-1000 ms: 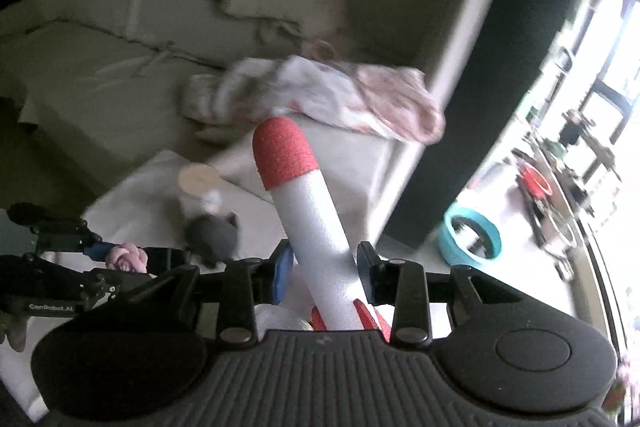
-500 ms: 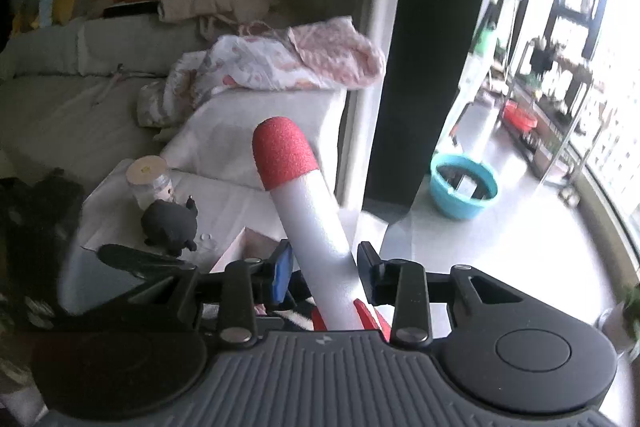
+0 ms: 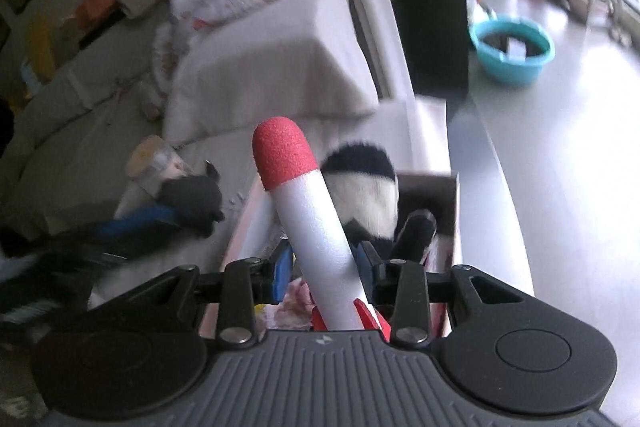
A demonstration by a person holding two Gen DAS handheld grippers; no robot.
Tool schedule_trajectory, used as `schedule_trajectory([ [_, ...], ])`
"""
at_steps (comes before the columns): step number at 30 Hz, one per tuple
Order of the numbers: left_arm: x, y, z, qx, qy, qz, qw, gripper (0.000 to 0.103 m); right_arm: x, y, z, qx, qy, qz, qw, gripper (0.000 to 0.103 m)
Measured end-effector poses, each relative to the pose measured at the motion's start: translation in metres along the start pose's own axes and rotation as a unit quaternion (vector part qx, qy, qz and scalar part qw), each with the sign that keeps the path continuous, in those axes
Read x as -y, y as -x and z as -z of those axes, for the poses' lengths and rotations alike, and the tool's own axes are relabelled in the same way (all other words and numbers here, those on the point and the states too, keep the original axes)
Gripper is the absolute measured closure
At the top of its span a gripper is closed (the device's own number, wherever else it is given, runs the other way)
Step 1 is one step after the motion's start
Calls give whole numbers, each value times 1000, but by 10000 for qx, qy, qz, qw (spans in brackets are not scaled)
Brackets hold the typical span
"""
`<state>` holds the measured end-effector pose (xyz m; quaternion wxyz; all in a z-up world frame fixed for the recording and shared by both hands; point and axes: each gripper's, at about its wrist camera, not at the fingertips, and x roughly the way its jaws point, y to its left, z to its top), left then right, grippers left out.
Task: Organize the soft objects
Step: 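Carry the rocket and rose into the pink box and open both grippers, then grasp the clear plastic strip on the table with the left gripper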
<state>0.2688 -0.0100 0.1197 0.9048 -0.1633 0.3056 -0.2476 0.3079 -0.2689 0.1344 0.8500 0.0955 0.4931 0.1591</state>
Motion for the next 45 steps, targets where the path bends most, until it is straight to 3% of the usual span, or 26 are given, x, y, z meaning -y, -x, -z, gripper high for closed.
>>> schedule_trajectory([
  [3, -23, 18, 5, 8, 181, -266, 9995, 67, 5, -38, 8, -318, -302, 319, 9985, 70],
  [10, -86, 51, 18, 225, 842, -903, 9921, 67, 0, -62, 17, -470, -512, -126, 9975, 70],
  [13, -105, 59, 22, 241, 1035, -1125, 9880, 67, -22, -65, 21, -376, 38, 200, 9991, 70],
  [17, -116, 55, 27, 55, 1091, -1153, 9873, 67, -42, -69, 23, -297, 630, 509, 9963, 67],
  [19, -120, 48, 29, -157, 1001, -1089, 9889, 67, -44, -68, 24, -304, 660, 541, 9959, 62],
  [21, -119, 42, 28, -371, 798, -1048, 9906, 67, -44, -66, 26, -312, 723, 549, 9954, 45],
  [23, -115, 35, 24, -637, 520, -952, 9921, 67, -44, -61, 29, -255, 824, 603, 9944, 37],
  [27, -94, -3, 9, -1353, -389, -571, 9884, 67, -43, -41, 38, -61, 1040, 689, 9922, 36],
  [30, -75, -38, 0, -1999, -1089, -288, 9733, 67, -42, -29, 44, 26, 1058, 712, 9918, 35],
  [35, -60, -103, -6, -3143, -1929, -427, 9285, 67, -36, -18, 53, 193, 1019, 746, 9918, 35],
  [38, -54, -125, -2, -3509, -2263, -546, 9070, 69, -35, -10, 58, 456, 1115, 823, 9893, 39],
  [40, -48, -134, 1, -3639, -2434, -560, 8973, 72, -35, -6, 61, 579, 1279, 895, 9860, 48],
  [42, -42, -138, 2, -3729, -2526, -454, 8917, 84, -37, -5, 63, 672, 1420, 960, 9829, 53],
  [45, -41, -137, 2, -3799, -2613, -422, 8863, 82, -40, -8, 66, 780, 1511, 1044, 9799, 54],
])
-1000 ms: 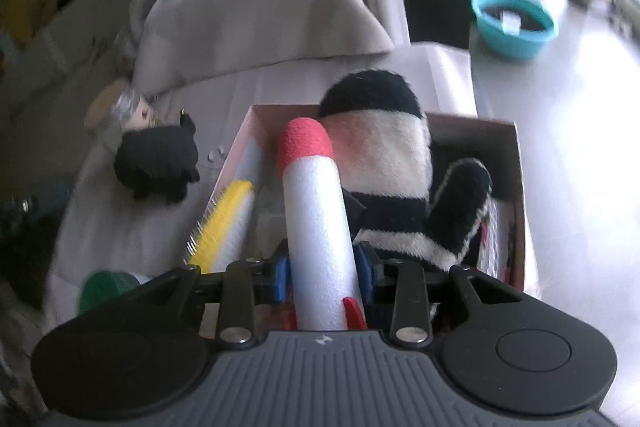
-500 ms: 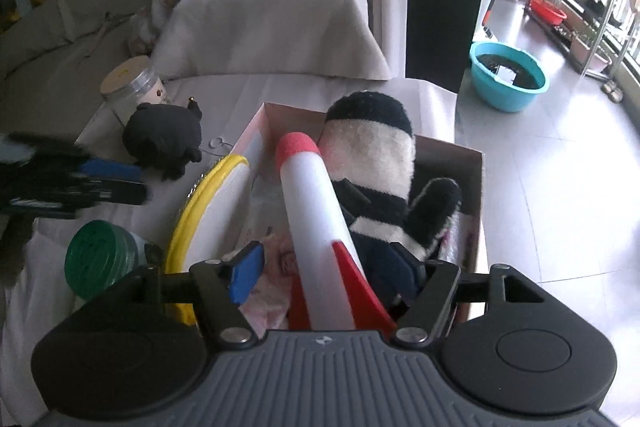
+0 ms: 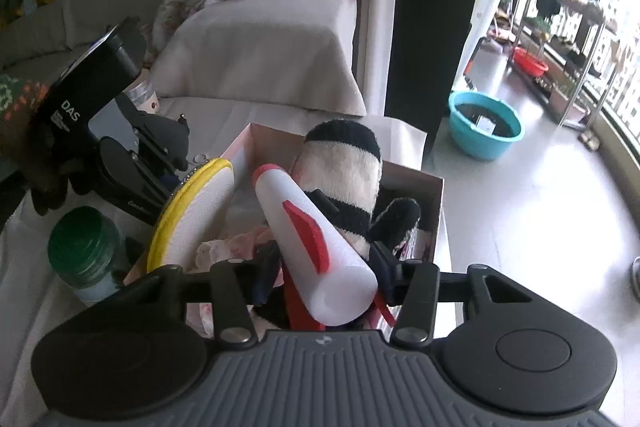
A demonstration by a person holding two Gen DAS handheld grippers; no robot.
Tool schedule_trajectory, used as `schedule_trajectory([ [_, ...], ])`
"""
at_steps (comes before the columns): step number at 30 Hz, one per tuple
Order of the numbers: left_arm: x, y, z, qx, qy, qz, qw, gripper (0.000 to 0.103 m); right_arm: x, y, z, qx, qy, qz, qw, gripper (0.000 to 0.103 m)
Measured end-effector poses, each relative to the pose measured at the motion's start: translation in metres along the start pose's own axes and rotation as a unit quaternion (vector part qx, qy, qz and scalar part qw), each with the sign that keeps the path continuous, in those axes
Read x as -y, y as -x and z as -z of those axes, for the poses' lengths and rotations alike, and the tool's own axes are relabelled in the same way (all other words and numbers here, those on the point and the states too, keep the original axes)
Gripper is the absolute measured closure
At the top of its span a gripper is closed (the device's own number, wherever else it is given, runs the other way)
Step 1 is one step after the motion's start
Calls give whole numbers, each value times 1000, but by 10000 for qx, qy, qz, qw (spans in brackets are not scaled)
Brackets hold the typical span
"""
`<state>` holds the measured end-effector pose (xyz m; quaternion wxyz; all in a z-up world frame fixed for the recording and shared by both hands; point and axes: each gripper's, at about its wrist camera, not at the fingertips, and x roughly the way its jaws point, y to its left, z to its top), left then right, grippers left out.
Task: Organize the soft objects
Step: 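Grasp the clear plastic strip on the table with the left gripper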
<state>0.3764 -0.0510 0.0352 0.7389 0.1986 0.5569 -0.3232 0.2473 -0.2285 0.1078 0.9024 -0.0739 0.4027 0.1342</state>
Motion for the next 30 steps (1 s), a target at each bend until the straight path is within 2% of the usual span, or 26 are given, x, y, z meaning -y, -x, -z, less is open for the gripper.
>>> schedule_trajectory([
  [7, -8, 3, 12, 42, 153, -139, 9998, 72, 1, -7, 5, -33, -217, -107, 9997, 54],
  [11, -10, 8, 22, 54, 167, -218, 9996, 72, 1, -6, 10, -71, -228, -73, 9997, 54],
  [20, -5, 13, 20, 41, -48, -800, 9968, 73, 5, -1, 22, -74, -423, -72, 9991, 54],
  [22, -5, 16, 21, 42, -61, -973, 9952, 74, 7, 2, 24, -59, -450, -91, 9989, 54],
  [23, -6, 17, 20, 34, -48, -1038, 9946, 80, 7, 3, 25, -48, -459, -99, 9989, 54],
  [24, -7, 18, 20, 22, -19, -1030, 9947, 85, 8, 5, 26, -30, -463, -107, 9989, 54],
  [25, -9, 19, 21, 9, 39, -923, 9957, 85, 8, 7, 27, -5, -459, -110, 9989, 54],
  [26, -11, 21, 22, -27, 129, -690, 9975, 78, 8, 8, 28, 16, -445, -116, 9989, 54],
  [27, -15, 22, 24, -52, 331, -312, 9989, 76, 7, 9, 30, 26, -412, -136, 9991, 54],
  [28, -19, 21, 25, -45, 501, -167, 9986, 77, 7, 9, 31, 31, -378, -159, 9992, 54],
  [30, -24, 23, 26, 21, 691, -118, 9975, 81, 3, 8, 32, 44, -315, -175, 9993, 54],
])
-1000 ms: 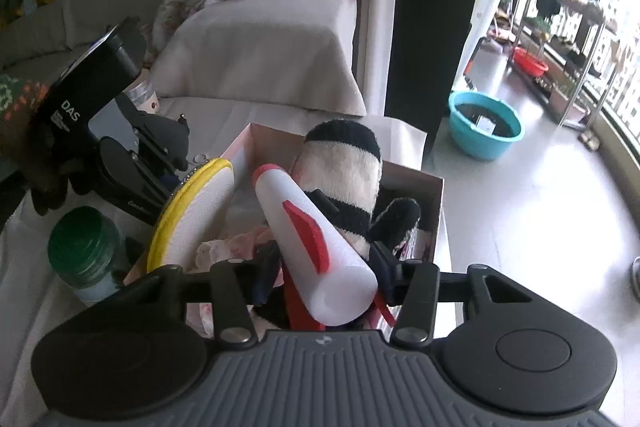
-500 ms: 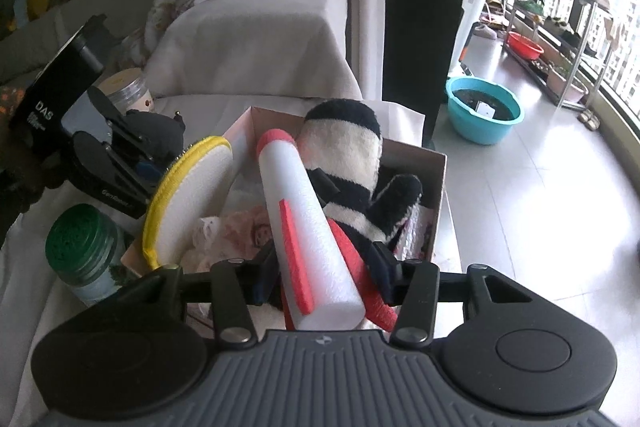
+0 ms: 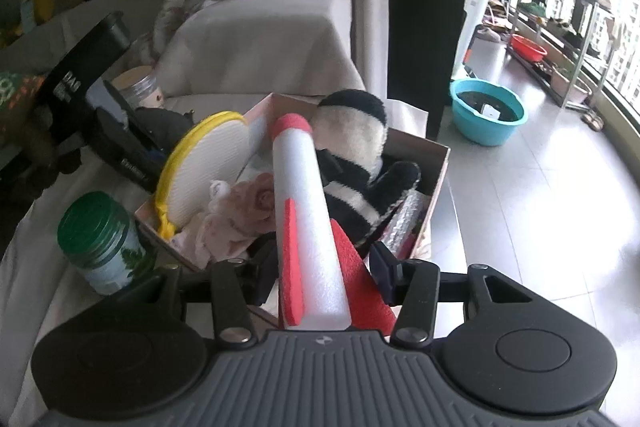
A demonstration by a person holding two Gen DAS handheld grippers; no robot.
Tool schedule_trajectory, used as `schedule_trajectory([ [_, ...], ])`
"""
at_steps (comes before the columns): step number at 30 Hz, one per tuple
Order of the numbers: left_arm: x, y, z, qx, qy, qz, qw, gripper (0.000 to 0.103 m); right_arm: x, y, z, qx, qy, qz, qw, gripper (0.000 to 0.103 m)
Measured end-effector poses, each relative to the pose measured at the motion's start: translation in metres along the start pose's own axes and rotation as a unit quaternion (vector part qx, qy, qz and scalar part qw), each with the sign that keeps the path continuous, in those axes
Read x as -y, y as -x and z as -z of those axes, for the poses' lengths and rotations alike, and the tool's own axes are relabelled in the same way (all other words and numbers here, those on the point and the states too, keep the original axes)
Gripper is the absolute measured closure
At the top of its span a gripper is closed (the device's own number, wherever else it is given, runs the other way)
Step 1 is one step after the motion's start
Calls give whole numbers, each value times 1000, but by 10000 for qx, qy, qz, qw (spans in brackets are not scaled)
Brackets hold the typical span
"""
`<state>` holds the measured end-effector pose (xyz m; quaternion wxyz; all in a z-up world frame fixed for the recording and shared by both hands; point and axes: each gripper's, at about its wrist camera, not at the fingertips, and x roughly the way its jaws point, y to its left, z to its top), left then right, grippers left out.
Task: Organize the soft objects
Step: 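Grasp the clear plastic strip on the table with the left gripper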
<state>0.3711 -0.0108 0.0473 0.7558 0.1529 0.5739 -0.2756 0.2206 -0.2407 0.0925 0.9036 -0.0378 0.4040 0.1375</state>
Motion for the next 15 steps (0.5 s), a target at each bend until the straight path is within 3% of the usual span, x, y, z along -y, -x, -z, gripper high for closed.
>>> schedule_trajectory([
  [2, -2, 0, -1, 66, 172, -9, 9998, 81, -4, -1, 1, 41, 65, -7, 10000, 54],
  [4, 5, 1, 1, 50, 15, -170, 9998, 81, -8, 2, 2, 109, 148, -16, 9998, 53],
  [6, 9, 7, 3, -30, -227, -390, 9990, 81, -12, 7, 1, 191, 247, 11, 9995, 46],
  [10, -1, 16, 12, -69, -200, -567, 9982, 81, -13, 18, 3, 363, 438, 150, 9983, 42],
  [13, 4, 21, 24, -50, -553, -1145, 9919, 87, -10, 17, 4, 302, 443, 226, 9983, 42],
  [15, -2, 27, 35, -41, -483, -1193, 9917, 87, -9, 15, 3, 248, 402, 237, 9986, 42],
])
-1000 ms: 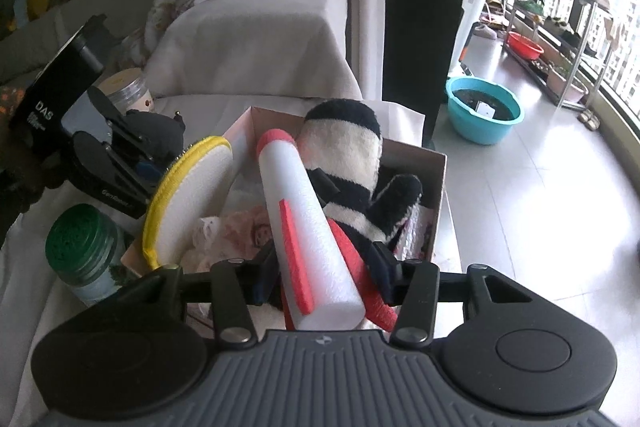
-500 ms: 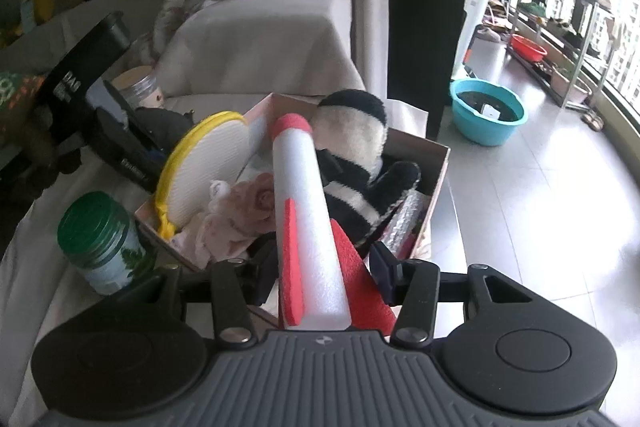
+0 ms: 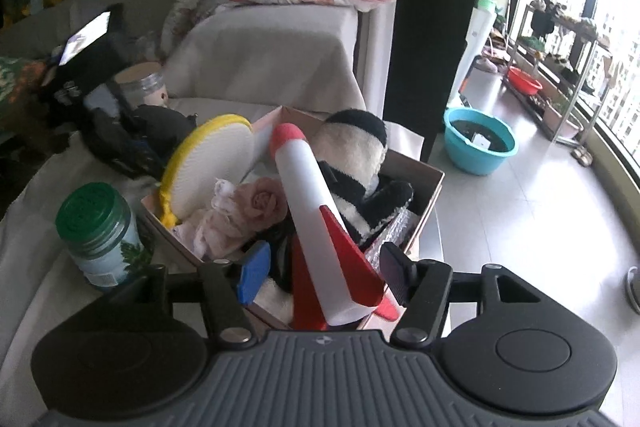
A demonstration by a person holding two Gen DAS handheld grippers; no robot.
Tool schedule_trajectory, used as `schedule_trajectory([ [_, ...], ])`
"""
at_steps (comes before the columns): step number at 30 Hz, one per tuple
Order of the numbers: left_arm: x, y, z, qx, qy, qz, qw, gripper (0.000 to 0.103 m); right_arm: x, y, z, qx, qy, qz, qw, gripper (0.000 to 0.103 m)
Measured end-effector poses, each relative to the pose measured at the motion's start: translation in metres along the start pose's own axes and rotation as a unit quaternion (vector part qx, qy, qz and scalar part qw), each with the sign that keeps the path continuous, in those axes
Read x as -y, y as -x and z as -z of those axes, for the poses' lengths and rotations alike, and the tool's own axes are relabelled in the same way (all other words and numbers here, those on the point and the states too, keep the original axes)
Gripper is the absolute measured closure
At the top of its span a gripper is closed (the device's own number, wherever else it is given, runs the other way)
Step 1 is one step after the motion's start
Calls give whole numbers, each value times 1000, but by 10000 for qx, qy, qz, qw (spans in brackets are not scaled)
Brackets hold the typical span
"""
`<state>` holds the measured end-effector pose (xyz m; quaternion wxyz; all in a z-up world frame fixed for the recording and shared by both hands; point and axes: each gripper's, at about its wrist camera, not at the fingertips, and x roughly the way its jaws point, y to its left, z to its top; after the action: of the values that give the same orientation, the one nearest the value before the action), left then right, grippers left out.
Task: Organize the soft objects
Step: 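Grasp the clear plastic strip on the table with the left gripper, then grasp the black plush toy with the right gripper while the left gripper holds the plastic strip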
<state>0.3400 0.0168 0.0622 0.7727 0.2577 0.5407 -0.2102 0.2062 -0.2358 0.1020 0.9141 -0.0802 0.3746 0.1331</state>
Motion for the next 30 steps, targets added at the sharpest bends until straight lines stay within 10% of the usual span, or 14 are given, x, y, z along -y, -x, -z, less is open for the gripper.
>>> schedule_trajectory([
  [10, -32, 32, 91, 456, 893, 178, 9948, 87, -17, 13, -49, 145, -63, -595, 9981, 41],
  [12, -38, 40, 116, 605, 1177, 171, 9911, 87, -31, 10, -73, 61, -20, -879, 9961, 19],
  [20, -60, 48, 180, 1264, 2491, 664, 9579, 87, -118, -95, -162, -1396, -92, -1569, 9777, 13],
  [30, -52, 27, 170, 1479, 2458, 723, 9552, 86, -194, -225, -176, -3147, 308, -698, 9461, 13],
])
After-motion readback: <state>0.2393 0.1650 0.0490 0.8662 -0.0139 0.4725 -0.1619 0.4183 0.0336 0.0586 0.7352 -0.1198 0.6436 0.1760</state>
